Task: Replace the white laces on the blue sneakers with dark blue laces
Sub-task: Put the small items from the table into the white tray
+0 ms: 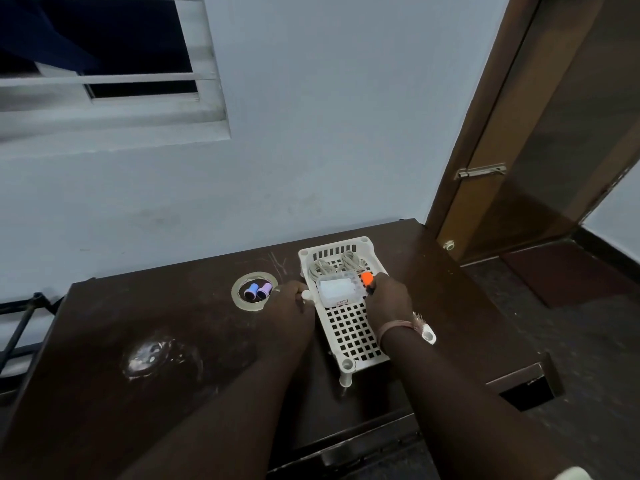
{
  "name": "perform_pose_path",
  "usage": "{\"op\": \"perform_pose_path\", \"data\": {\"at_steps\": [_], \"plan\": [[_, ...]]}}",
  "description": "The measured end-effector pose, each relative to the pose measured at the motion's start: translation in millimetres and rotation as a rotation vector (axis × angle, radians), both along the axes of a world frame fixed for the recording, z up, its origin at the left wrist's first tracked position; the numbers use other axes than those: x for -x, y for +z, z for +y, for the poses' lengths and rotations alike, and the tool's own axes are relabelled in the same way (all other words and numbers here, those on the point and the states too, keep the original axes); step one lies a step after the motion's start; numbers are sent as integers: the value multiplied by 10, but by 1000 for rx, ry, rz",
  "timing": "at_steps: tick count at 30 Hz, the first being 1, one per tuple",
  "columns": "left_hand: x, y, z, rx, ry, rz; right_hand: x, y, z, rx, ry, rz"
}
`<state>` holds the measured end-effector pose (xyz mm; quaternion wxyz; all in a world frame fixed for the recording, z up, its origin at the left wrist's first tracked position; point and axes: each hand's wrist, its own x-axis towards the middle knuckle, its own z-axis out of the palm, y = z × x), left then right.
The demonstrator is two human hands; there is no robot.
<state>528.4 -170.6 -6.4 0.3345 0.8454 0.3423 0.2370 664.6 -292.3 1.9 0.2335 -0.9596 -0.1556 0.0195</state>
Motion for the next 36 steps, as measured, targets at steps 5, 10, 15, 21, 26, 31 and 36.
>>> {"op": "perform_pose_path", "data": {"at_steps": [5, 10, 15, 21, 26, 31, 36], "plan": [[-13, 112, -84, 7, -18, 4, 70, 97, -179, -139, 4, -94], [-91, 347, -377, 77, -116, 17, 260, 231, -415, -328, 240, 25], [-142, 405, -611, 212, -160, -19, 462, 281, -589, -372, 383, 99], [-127, 435, -569, 236, -107, -97, 379, 273, -695, -287, 226, 51], [21, 302, -125, 167, 81, -35, 201, 198, -638, 44, -32, -26], [214, 55, 416, 170, 216, 112, 132, 151, -550, 141, -80, -78], [225, -127, 776, 140, 244, 187, 123, 33, -546, 245, -83, -88]]}}
